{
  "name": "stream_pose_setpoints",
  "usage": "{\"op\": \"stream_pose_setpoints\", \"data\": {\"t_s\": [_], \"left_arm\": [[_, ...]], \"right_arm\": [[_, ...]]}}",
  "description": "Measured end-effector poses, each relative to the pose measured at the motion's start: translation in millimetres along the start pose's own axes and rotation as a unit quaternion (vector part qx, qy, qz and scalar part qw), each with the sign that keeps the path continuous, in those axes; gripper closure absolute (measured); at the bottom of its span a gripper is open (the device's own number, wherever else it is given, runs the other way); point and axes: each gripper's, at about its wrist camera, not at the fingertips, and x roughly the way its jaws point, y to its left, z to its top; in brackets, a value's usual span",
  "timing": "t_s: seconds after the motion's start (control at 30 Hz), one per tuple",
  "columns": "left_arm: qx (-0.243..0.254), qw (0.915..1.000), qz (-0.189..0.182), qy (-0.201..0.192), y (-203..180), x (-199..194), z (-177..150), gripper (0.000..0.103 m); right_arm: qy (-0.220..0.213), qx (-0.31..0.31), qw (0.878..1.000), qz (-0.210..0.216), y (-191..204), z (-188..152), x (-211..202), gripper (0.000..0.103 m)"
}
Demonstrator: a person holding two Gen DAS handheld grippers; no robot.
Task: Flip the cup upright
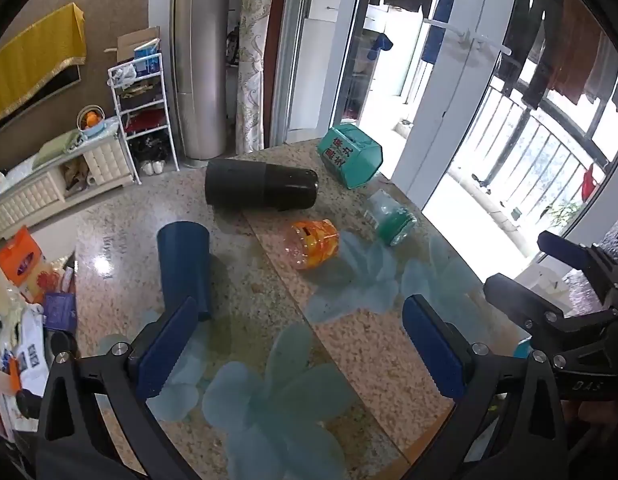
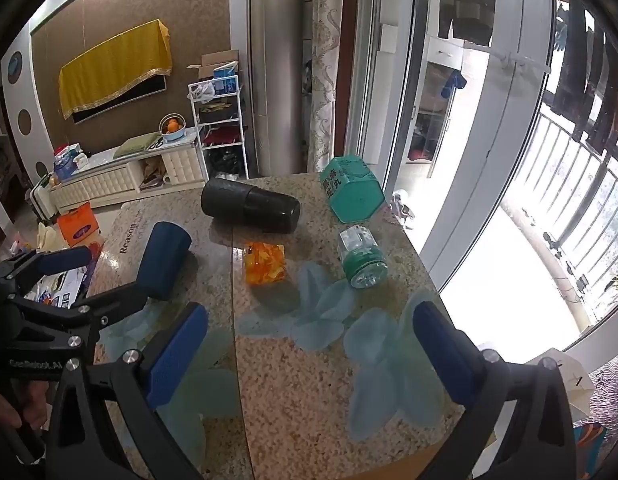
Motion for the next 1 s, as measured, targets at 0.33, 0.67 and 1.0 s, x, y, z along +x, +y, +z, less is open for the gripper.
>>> {"op": "stream_pose_setpoints", "data": {"t_s": [0.33,0.67,1.0], "left_arm": [[0.004,1.0000,-0.002,0.002,-2.0,-4.3,-1.5,0.000],[-0.002,1.0000,0.002,0.004,1.6,-4.5,-3.1,0.000],[-0.003,1.0000,-0.002,0.005,1.1,-2.7,-3.3,0.000]], "right_arm": [[0.002,0.000,1.000,0.004,0.0,1.1,-0.6,0.000],[0.006,-0.003,1.000,0.007,2.3,0.0,1.3,0.000],[0.011,0.000,1.000,0.008,3.2,-1.5,3.1,0.000]]}}
